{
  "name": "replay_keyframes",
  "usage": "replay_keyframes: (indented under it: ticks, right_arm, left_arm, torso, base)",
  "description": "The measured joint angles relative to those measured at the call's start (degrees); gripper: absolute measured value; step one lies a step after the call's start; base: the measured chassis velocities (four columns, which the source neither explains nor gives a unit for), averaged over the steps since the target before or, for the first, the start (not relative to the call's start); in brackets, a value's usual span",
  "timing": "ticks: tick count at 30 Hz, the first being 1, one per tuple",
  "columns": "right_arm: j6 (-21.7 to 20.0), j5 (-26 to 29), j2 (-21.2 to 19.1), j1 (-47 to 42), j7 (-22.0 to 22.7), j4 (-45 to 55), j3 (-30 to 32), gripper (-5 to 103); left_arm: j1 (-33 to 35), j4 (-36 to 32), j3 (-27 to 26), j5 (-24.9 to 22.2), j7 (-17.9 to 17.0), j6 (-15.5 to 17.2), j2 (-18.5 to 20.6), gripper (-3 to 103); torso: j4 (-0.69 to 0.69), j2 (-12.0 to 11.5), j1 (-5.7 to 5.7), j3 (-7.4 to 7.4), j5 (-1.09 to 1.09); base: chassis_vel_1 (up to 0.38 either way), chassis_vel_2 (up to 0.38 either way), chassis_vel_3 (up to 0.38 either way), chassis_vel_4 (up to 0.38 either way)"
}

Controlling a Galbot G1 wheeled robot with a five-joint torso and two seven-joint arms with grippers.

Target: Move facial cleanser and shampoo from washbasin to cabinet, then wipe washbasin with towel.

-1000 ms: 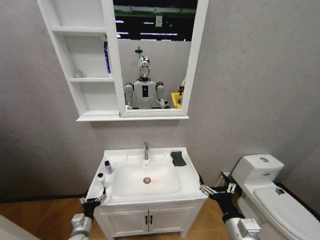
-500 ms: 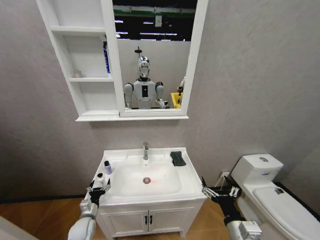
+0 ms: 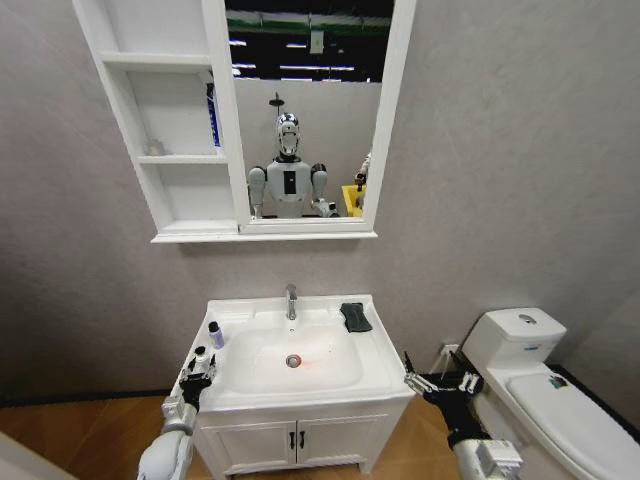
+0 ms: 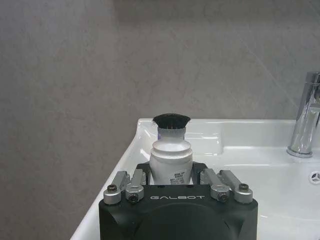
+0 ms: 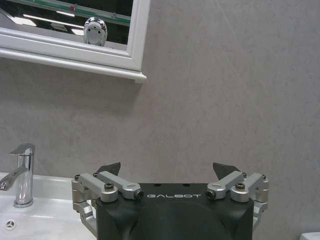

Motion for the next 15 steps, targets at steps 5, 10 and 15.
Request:
replay_keyframes:
  ticks: [5,10,15]
  right_arm:
    - [-0.35,-0.17,-0.01,0.32,0.22,0.01,-0.66,100]
    - [-0.45,-0.71,0.26,0.70,0.22,-0.15,-1.36,100]
    - [0.11,-1.43,0.62,0.18,0.19,-0.30,-1.82,100]
  left_arm:
    - [3.82,-8.65,0.17,-1.44,-1.99,4.25,1.10,38]
    - [5.87,-19.33,0.64,-3.54,-5.70,9.79,3.80,38]
    - [2.04,-38.25,2.11,-23.64,-20.73,27.05,19.97,38]
  torso:
    - [0.01,0.00,0.00,0.00,-0.01]
    - [0.01,0.00,0.00,0.00,0.01]
    - [0.01,0.00,-0.01,0.00,0.01]
  base:
    - [0.000,0.000,0.000,0.000]
    - [0.000,0.000,0.000,0.000]
    - [0.000,0.000,0.000,0.000]
